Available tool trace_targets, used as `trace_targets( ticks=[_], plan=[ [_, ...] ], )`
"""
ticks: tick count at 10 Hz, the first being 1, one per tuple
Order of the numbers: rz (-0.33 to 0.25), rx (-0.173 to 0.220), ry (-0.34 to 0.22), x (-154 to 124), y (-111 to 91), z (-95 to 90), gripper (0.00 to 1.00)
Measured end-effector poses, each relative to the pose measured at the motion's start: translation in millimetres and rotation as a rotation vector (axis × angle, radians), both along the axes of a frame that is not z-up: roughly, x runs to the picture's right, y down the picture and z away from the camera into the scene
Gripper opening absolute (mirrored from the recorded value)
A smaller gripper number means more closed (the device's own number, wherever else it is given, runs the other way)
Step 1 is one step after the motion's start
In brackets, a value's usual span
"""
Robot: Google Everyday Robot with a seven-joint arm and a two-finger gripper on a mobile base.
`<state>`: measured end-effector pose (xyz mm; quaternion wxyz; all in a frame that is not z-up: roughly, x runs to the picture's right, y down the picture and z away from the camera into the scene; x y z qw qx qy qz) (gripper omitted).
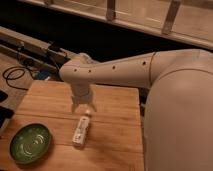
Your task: Place the bottle in the ceramic bowl
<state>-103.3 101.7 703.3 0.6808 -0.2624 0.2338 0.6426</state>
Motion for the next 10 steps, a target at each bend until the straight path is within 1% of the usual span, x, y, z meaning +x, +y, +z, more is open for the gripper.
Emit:
trace_targets(
  ticks=[2, 4, 5, 7, 8, 9, 10],
  plan=[
    [0.002, 0.005, 0.003, 0.1, -1.6, 0.1, 0.65],
    [0.016, 0.036, 0.027, -2.8, -12.7, 5.6, 0.65],
    [0.019, 0.047, 0.037, -11.9, -20.2, 11.9, 0.65],
    [0.011, 0.05, 0.06, -42.8, -36.5, 36.3, 0.65],
    [0.01, 0.041, 0.07, -65.8, -41.8, 51.6, 0.65],
    [0.005, 0.034, 0.087, -79.8, -45.5, 65.1, 0.65],
    [0.002, 0.028, 0.099, -88.1, -46.4, 73.5, 0.65]
  ],
)
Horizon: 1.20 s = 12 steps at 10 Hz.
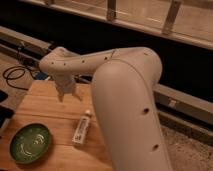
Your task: Place the bottle in the ceramic bowl
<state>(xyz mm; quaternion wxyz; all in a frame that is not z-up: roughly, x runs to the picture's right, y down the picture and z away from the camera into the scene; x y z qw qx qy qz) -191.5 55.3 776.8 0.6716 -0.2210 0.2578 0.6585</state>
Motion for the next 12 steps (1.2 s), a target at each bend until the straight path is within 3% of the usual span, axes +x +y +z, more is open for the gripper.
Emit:
trace_targets(
  ticks=[6, 12],
  plan=[
    [0.019, -0.011, 0.019, 3.0, 1.6, 6.8, 0.65],
    [0.152, -0.026, 0.071, 100.0, 48.5, -12.7, 0.65]
  ],
)
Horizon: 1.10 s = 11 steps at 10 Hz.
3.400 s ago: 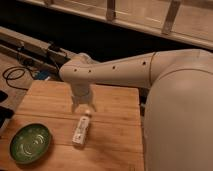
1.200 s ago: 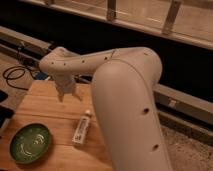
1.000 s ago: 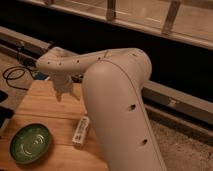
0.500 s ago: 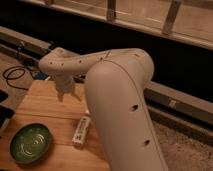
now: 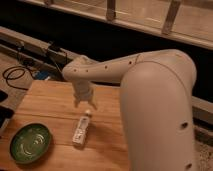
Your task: Place the bottle in the ceramic bowl
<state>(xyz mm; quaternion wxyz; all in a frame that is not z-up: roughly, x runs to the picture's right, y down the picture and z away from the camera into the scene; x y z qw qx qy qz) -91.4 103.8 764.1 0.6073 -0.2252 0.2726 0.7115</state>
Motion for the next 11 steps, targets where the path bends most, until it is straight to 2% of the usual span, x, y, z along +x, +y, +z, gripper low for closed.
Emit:
trace_targets(
  ticks=[2, 4, 9, 11],
  plan=[
    [0.024, -0.029, -0.007, 10.2, 22.1, -2.0, 0.65],
    [0.017, -0.055, -0.023, 10.0, 40.8, -2.3, 0.65],
    [0.015, -0.056, -0.031, 7.3, 40.6, -2.0, 0.65],
    [-0.007, -0.081, -0.052, -12.5, 45.9, 8.3, 0.65]
  ],
)
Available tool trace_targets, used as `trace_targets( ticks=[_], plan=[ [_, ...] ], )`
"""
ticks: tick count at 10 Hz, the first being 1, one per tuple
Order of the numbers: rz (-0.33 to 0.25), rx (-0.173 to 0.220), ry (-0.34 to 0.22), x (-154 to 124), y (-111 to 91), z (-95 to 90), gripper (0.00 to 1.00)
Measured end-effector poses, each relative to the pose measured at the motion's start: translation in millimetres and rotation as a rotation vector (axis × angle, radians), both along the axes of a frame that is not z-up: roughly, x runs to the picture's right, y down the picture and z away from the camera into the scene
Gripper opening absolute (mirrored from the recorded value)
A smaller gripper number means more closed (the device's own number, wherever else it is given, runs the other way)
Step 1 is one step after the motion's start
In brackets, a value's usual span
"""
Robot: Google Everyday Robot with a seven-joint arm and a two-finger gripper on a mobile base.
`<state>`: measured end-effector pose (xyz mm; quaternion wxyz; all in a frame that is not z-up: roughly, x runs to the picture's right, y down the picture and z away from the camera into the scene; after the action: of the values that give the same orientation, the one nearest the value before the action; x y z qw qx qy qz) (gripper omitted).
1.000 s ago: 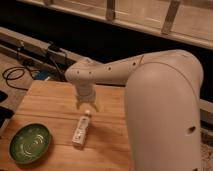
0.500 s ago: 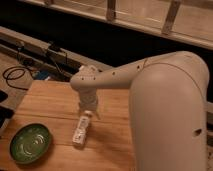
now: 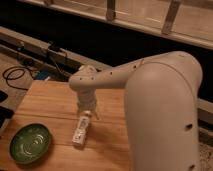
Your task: Place the bottle in the ceramic bowl
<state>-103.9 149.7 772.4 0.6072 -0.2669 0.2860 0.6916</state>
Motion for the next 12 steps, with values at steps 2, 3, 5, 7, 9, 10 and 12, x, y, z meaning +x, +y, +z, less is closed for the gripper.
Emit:
trace_targets(
  ticks=[2, 3, 5, 7, 9, 10, 12],
  plan=[
    [-0.027, -0.03, -0.016, -17.9, 9.3, 10.6, 0.65],
    [-0.039, -0.049, -0.019, -23.2, 14.5, 16.7, 0.65],
    [-0.055, -0.078, -0.013, -26.6, 23.3, 27.4, 0.65],
    [-0.059, -0.126, 0.0, -23.8, 38.4, 47.5, 0.65],
    [-0.055, -0.162, 0.004, -17.3, 50.0, 62.8, 0.6],
    [-0.055, -0.164, 0.0, -14.8, 50.6, 64.0, 0.51],
    [-0.055, -0.159, -0.009, -11.5, 49.8, 62.9, 0.34]
  ],
)
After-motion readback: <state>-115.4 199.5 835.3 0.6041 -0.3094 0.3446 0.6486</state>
